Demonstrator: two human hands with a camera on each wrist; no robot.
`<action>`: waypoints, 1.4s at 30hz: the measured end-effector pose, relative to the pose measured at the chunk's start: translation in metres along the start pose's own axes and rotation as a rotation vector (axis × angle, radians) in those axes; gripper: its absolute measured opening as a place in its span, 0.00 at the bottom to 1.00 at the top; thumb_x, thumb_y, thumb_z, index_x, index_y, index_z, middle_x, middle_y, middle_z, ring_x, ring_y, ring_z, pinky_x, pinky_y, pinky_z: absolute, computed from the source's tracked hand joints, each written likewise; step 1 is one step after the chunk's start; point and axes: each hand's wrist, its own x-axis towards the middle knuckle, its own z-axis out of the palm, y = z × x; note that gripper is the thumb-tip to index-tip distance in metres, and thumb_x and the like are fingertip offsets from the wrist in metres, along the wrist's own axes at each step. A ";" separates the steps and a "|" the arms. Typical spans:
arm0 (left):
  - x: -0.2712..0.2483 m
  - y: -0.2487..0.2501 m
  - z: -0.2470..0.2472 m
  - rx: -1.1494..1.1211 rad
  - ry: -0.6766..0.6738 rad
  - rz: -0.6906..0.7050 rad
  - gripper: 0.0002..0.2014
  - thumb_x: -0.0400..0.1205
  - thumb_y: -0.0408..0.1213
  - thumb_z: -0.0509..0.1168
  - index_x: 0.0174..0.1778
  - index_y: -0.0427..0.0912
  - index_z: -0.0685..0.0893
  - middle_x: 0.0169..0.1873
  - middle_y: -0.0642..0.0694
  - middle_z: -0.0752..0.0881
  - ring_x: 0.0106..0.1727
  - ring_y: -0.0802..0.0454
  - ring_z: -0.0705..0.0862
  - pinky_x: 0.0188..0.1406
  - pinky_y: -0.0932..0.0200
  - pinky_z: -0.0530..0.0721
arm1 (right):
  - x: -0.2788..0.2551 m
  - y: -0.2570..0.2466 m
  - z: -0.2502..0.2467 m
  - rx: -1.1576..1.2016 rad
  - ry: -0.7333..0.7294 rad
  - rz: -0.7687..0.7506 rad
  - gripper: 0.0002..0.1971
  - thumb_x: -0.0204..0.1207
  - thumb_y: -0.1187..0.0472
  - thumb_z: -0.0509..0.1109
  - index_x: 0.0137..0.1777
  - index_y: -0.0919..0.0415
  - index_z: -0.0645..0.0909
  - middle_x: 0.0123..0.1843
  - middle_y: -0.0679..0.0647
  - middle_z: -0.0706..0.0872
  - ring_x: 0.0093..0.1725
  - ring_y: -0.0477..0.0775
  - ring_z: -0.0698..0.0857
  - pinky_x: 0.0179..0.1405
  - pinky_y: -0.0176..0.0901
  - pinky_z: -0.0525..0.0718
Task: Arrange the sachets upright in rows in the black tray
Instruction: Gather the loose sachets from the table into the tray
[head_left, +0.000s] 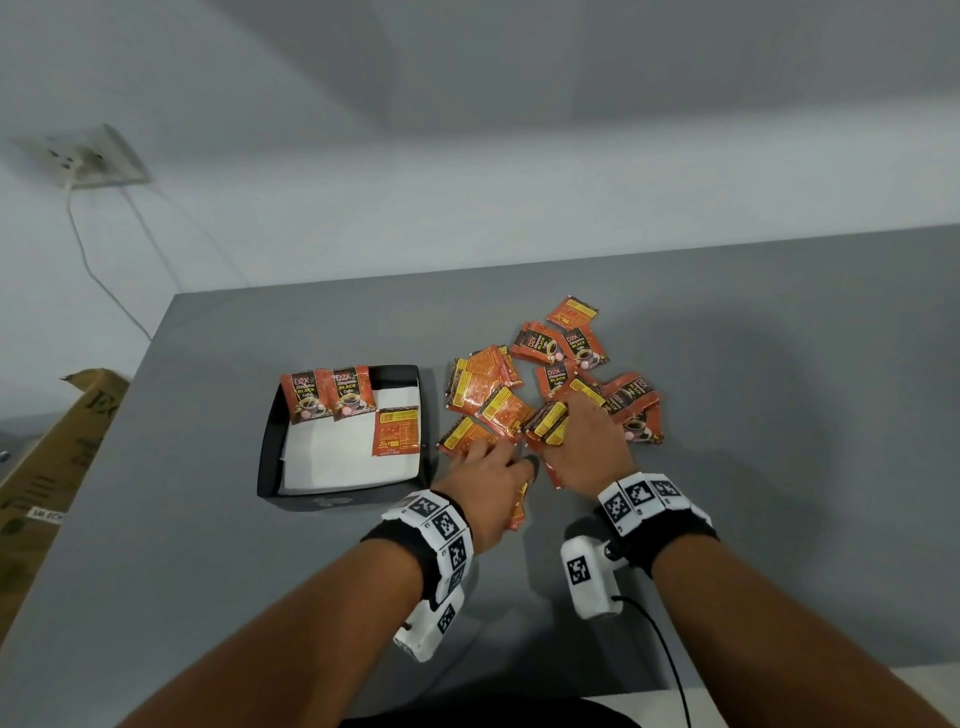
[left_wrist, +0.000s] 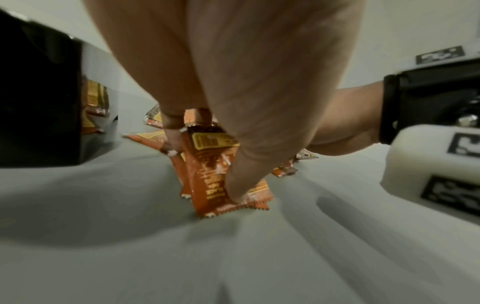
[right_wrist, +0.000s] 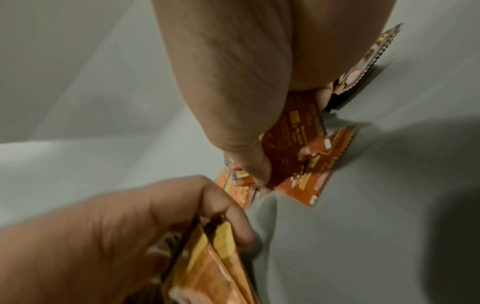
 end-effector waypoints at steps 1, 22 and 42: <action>0.000 0.001 0.001 -0.001 0.004 -0.001 0.38 0.74 0.32 0.75 0.79 0.47 0.66 0.70 0.42 0.69 0.71 0.39 0.69 0.71 0.37 0.75 | 0.002 0.002 -0.004 0.087 -0.020 0.040 0.27 0.68 0.50 0.82 0.62 0.56 0.74 0.58 0.54 0.86 0.59 0.59 0.85 0.61 0.58 0.85; 0.035 -0.007 -0.010 -0.077 0.013 -0.502 0.38 0.76 0.46 0.75 0.77 0.42 0.64 0.74 0.38 0.69 0.76 0.38 0.70 0.71 0.43 0.77 | 0.003 -0.001 -0.005 -0.222 -0.105 0.039 0.33 0.71 0.39 0.77 0.69 0.56 0.73 0.68 0.57 0.80 0.69 0.63 0.79 0.68 0.61 0.80; 0.057 -0.008 -0.029 -0.283 0.132 -0.366 0.36 0.75 0.42 0.76 0.76 0.44 0.67 0.72 0.40 0.67 0.72 0.38 0.73 0.68 0.42 0.81 | -0.007 0.008 -0.025 0.089 -0.038 0.145 0.31 0.64 0.46 0.81 0.63 0.55 0.74 0.62 0.53 0.85 0.65 0.62 0.80 0.66 0.58 0.81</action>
